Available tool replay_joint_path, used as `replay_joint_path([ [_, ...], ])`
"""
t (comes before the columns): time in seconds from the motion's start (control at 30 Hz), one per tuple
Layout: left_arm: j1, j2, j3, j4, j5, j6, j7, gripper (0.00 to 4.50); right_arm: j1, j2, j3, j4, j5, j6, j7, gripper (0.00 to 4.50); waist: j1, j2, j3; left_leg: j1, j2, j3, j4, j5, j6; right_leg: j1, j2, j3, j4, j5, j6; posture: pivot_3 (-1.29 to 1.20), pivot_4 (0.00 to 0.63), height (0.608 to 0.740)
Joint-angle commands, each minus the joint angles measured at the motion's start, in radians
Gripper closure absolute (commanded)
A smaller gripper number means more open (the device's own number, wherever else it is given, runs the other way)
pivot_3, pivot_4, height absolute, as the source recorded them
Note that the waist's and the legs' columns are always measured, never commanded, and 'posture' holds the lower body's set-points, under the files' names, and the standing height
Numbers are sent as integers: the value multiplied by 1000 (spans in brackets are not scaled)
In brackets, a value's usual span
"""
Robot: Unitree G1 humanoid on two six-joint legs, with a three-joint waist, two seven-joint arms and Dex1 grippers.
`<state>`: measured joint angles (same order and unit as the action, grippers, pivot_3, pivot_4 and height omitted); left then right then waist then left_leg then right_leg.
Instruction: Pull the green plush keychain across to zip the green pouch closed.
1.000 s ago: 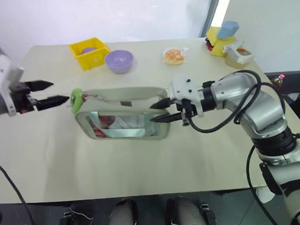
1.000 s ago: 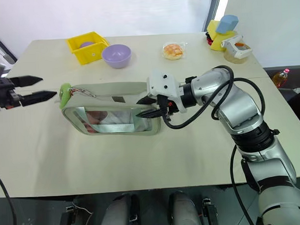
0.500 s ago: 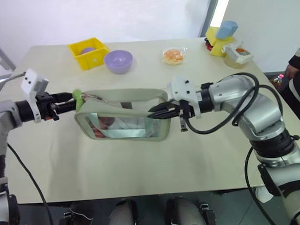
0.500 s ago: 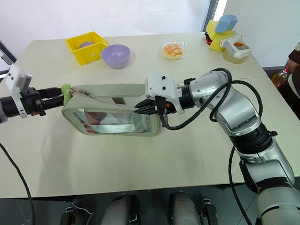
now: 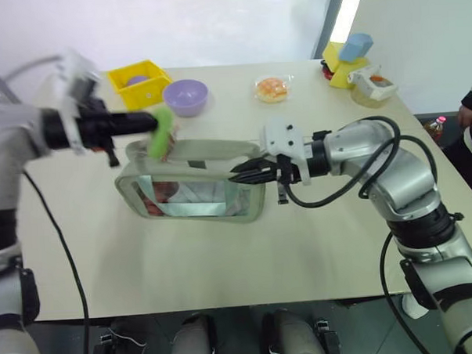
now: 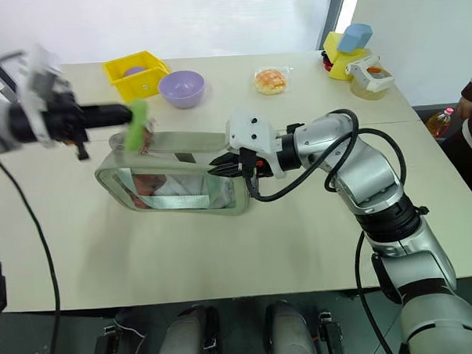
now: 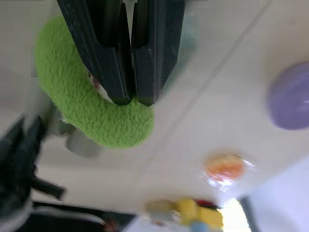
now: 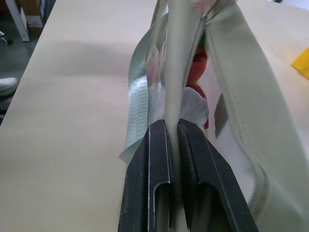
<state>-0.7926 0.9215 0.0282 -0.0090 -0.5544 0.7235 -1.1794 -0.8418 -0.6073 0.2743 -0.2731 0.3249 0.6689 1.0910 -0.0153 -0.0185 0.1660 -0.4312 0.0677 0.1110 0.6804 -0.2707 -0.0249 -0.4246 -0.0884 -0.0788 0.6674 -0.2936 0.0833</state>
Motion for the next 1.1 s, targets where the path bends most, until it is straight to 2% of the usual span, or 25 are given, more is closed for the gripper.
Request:
replay_joint_path([
  [0.03,-10,9,-43,-40,44,-57,-34,4462,-5,7,6,-15,-9,-12,-13,4500,-1,0,0,0,0,0,0,0,0,0,0,0,0,0,0,0,150,739],
  [0.13,-33,-2,-72,30,127,-166,-27,4462,0,5,4,-19,-10,-7,-19,4500,0,0,0,0,0,0,0,0,0,0,0,0,0,0,0,0,150,739],
  [0.23,-74,-20,-55,100,147,-196,-15,3527,5,4,5,-19,-12,-11,-24,4500,3,0,0,0,0,0,0,0,0,0,0,0,0,0,0,0,150,739],
  [0.33,-98,7,-43,124,169,-207,-22,2057,8,4,6,-14,-13,-16,-25,4500,2,0,0,0,0,0,0,0,0,0,0,0,-1,0,0,0,150,739],
  [0.43,-125,101,-2,155,164,-175,-65,530,6,3,8,7,-16,-35,-18,4500,-3,0,0,0,0,0,0,0,0,0,0,0,-1,0,0,0,150,739],
  [0.57,-67,266,65,121,136,-122,-140,530,2,3,14,50,-25,-79,-1,4500,-4,0,0,0,0,0,-1,0,0,0,0,0,-1,0,0,0,150,739],
  [0.7,104,351,178,18,81,-44,-163,530,-5,11,20,76,-33,-105,9,4500,0,0,0,0,0,0,0,0,0,0,0,0,-1,0,0,0,150,739],
  [0.83,320,310,304,-208,-35,93,-125,530,-13,24,22,90,-36,-110,12,4500,1,0,0,1,1,-1,0,0,0,2,0,0,-1,0,0,0,150,739],
  [0.93,428,252,270,-245,37,12,-43,530,-19,32,22,94,-36,-102,14,4500,1,0,0,2,1,-3,0,-1,1,2,0,1,-1,0,0,0,150,739],
  [1.0,447,226,241,-229,76,-41,-8,530,-22,35,20,94,-36,-95,15,4500,1,0,0,3,1,-2,-1,0,1,2,0,1,0,0,0,0,150,739],
  [1.1,417,194,201,-180,109,-87,32,1335,-25,37,19,92,-36,-88,16,4500,2,0,0,3,0,0,-1,0,1,2,0,1,-1,0,0,0,150,739],
])
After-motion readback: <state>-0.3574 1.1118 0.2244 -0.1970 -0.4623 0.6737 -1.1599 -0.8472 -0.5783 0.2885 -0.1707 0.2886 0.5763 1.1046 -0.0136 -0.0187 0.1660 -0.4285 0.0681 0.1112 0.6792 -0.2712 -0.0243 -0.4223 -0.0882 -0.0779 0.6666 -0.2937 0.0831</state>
